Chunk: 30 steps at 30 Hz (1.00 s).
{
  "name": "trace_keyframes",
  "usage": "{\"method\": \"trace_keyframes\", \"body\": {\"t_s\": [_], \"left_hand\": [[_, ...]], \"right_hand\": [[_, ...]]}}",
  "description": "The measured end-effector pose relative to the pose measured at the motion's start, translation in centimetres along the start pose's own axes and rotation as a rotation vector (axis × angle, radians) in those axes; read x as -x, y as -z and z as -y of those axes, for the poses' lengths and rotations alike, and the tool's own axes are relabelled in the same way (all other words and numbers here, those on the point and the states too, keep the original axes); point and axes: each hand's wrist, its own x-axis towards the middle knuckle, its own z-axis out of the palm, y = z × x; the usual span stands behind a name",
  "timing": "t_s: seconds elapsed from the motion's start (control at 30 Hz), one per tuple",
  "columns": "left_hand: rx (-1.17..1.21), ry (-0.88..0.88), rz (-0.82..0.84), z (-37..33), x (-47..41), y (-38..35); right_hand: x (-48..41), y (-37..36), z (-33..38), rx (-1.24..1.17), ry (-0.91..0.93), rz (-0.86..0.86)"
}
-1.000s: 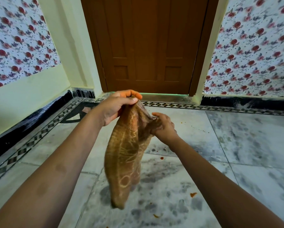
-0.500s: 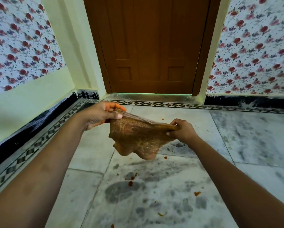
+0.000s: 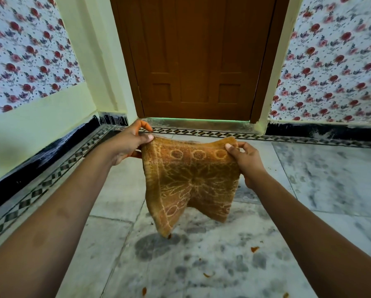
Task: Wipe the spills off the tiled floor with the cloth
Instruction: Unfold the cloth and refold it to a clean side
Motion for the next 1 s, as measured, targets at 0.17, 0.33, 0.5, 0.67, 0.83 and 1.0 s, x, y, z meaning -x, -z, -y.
{"method": "trace_keyframes", "body": {"t_s": [0.17,0.33,0.5,0.67,0.83,1.0], "left_hand": [[0.028,0.037,0.041,0.2,0.0,0.6],[0.362,-0.123,0.297,0.1,2.1,2.5],[0.376,-0.375,0.572,-3.6,4.1,2.0],[0.192,-0.509,0.254,-6.4,3.2,-1.9],[0.018,-0.545,-0.046,-6.0,2.2,-3.8],[-0.02,-0.328,-0.119,-6.2,2.7,-4.6]], "right_hand": [[0.5,-0.9,0.8,-0.148,0.02,0.081],[0.9,0.6,2.7,-0.448,-0.009,0.274],[2.7,-0.7,5.6,-0.647,0.098,0.654],[2.5,-4.6,5.6,-0.607,0.116,0.843],[1.7,-6.0,4.1,-0.581,0.175,0.604],[2.1,-5.9,4.0,-0.226,0.193,0.607]]}}
